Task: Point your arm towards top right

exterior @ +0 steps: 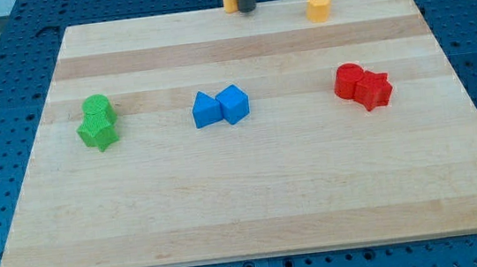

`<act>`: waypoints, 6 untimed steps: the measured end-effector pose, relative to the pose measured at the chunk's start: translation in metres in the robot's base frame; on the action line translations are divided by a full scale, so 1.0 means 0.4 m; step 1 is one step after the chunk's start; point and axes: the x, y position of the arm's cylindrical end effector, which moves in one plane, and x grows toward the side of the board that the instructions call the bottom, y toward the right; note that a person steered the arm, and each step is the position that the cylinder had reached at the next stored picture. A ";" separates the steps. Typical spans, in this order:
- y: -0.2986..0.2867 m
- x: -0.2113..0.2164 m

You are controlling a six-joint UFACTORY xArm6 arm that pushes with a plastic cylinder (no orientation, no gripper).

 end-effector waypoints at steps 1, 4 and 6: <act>-0.041 0.069; -0.078 0.260; 0.114 0.174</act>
